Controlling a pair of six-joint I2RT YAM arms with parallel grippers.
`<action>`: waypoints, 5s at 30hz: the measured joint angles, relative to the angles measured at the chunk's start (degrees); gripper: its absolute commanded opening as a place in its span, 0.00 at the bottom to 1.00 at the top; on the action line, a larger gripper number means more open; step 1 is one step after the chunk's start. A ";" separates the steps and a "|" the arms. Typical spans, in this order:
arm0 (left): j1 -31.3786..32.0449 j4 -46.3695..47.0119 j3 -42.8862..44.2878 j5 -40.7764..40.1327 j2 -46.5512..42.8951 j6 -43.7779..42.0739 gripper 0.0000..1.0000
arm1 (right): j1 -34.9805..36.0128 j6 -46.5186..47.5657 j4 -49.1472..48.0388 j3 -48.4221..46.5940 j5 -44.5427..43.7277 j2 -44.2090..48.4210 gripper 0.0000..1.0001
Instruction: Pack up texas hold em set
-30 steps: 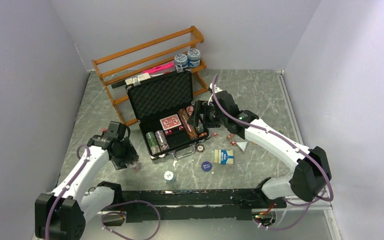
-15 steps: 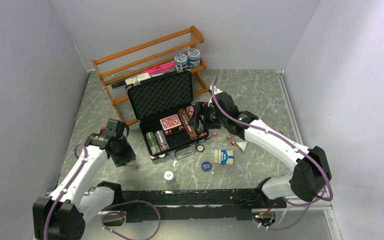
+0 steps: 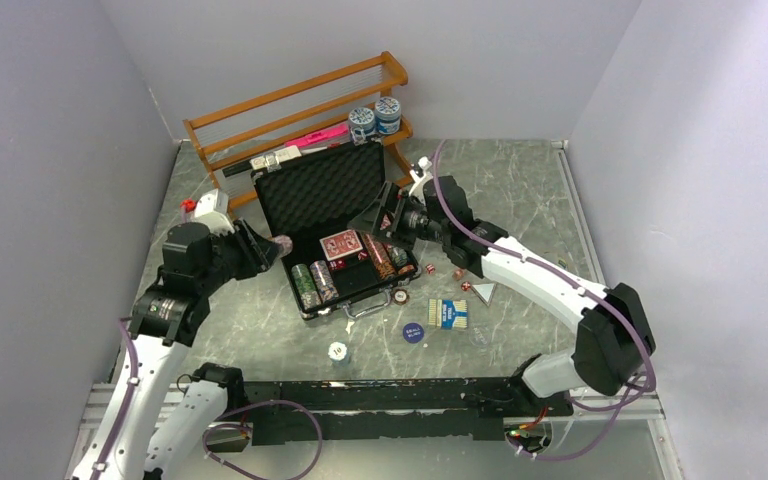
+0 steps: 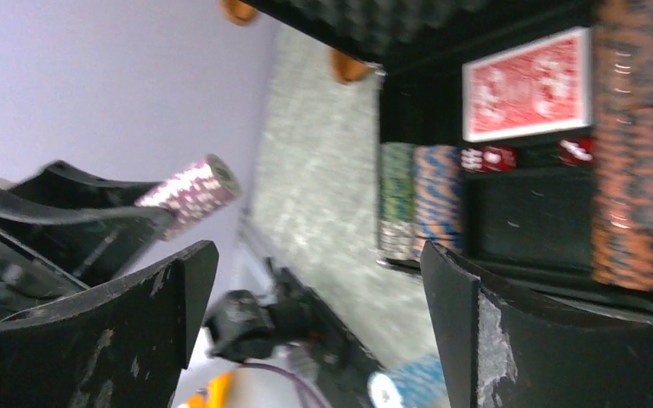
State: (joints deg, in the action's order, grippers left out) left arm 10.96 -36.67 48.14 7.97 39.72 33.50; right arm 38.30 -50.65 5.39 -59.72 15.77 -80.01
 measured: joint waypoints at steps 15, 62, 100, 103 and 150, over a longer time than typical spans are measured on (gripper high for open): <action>0.02 37.66 -6.38 16.50 -4.72 3.13 0.05 | 10.29 -28.83 -26.62 -1.51 2.47 -8.39 0.99; 0.00 56.63 -16.50 9.16 -5.33 8.07 0.05 | 14.95 -35.71 -24.17 -15.78 -8.35 -13.20 0.67; 0.02 9.05 1.49 -17.22 -13.44 1.97 0.85 | 15.30 3.50 17.88 -37.51 -17.29 -26.12 0.14; 0.02 3.26 2.62 -24.15 -12.61 4.90 0.84 | 15.30 4.81 18.80 -37.48 -16.31 -28.94 0.14; 0.02 2.51 -2.27 -18.67 -8.37 7.67 0.82 | 16.39 12.59 27.78 -59.74 -18.43 -55.78 0.22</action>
State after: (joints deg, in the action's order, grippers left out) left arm 10.98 -34.15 45.87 -10.70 31.35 41.17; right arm 54.70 -38.06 33.17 -119.46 -2.66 -135.79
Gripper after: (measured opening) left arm 0.820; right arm 0.457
